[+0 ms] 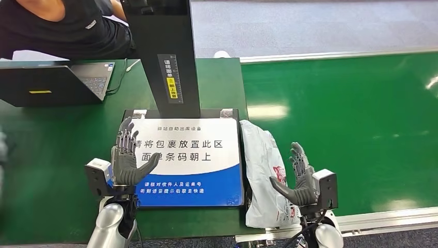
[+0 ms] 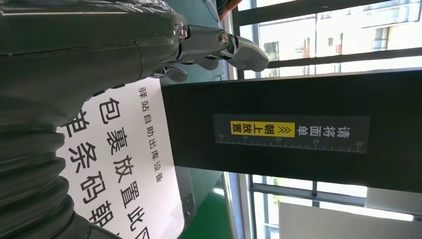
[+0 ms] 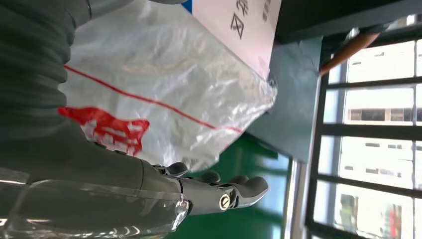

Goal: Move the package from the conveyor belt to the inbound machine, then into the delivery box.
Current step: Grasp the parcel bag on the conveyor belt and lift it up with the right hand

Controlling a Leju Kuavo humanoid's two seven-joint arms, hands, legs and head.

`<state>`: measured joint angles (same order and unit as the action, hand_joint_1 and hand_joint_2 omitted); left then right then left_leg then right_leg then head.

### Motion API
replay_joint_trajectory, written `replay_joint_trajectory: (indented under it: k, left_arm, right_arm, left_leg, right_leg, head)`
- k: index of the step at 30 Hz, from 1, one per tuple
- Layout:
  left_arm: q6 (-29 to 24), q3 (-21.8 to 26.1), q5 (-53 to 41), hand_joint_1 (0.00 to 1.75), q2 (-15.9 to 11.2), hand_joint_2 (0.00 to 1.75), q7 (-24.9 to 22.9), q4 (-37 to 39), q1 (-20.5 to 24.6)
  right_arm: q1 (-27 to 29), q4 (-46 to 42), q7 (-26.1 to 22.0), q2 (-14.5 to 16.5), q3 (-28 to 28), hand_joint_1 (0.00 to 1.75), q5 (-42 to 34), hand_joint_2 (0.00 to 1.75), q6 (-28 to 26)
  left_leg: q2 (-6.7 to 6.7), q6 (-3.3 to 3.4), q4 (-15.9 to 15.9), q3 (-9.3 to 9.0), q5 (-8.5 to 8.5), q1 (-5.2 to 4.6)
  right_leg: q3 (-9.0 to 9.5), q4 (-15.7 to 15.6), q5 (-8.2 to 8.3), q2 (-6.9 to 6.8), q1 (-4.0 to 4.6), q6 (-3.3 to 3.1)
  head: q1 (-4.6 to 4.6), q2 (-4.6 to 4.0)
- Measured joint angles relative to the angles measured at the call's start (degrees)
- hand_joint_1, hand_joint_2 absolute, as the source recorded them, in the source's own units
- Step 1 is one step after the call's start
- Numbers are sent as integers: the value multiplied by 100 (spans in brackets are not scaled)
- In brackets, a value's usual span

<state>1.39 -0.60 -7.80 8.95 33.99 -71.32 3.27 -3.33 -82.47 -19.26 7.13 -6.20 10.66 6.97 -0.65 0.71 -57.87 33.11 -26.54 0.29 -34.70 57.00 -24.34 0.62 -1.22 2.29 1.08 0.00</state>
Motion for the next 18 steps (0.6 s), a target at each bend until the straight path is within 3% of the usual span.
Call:
replay_joint_trajectory:
  k: [2,6,12,18]
  left_arm:
    - [5,1,-16,0,2,175,-10,-7,4]
    - [20,1,-56,0,29,175,-16,-6,23]
    - [36,-16,-87,0,70,175,-33,-4,75]
    - [78,-51,-105,0,83,175,-97,32,204]
  right_arm:
    - [22,-176,-16,32,103,0,292,175,-263]
    - [17,-268,192,68,463,0,535,175,-294]
    - [-487,430,1492,81,1086,0,2008,175,-1040]
    - [-1042,1318,1994,63,1283,0,2392,175,-892]
  left_leg:
    - [0,0,0,0,0,0]
    - [-1,0,1,1,0,1]
    - [-5,-3,0,1,4,0]
    - [-4,-2,-1,2,6,0]
  right_leg:
    - [-1,1,0,0,0,0]
    - [-2,3,0,1,1,-1]
    - [-7,6,2,6,0,-2]
    - [-7,6,6,5,0,0]
  head:
    - [-1,0]
    - [-1,0]
    - [-1,0]
    - [-2,0]
